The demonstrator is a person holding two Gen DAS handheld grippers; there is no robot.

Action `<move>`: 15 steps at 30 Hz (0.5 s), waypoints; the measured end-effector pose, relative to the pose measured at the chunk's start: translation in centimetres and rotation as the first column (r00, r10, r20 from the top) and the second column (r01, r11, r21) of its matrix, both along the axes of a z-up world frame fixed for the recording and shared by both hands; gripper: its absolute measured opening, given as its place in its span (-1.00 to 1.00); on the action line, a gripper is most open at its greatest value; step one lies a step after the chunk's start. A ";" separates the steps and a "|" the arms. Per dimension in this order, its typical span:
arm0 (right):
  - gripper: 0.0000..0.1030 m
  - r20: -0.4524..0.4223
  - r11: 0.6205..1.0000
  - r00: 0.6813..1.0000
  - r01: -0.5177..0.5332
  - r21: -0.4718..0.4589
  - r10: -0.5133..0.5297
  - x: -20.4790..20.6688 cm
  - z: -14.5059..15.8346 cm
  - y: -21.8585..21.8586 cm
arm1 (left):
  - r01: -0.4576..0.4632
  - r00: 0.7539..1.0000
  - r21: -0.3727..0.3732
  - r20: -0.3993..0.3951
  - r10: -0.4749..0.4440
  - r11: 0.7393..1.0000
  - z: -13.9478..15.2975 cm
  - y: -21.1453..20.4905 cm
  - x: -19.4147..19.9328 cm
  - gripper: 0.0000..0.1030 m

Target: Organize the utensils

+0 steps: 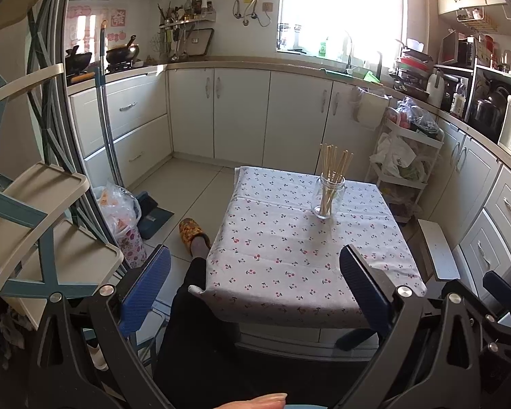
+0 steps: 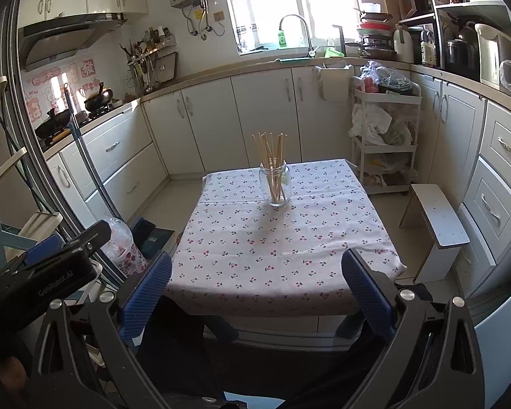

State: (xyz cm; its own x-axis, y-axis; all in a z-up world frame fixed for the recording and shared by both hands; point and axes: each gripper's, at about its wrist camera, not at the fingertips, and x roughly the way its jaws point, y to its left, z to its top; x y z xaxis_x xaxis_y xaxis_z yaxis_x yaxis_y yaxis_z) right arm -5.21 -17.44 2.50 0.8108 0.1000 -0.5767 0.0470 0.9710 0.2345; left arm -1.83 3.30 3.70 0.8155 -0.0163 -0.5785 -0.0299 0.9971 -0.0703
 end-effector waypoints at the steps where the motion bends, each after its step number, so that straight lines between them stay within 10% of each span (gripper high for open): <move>1: 0.86 0.000 1.000 1.000 0.000 0.000 0.000 0.0 0.0 0.0 | 0.002 1.000 0.000 -0.002 -0.002 1.000 0.0 0.0 0.0 0.85; 15: 0.86 -0.005 1.000 1.000 -0.011 0.007 0.011 -0.1 -0.2 0.4 | 0.008 1.000 0.001 -0.011 -0.008 1.000 -0.3 0.1 0.0 0.85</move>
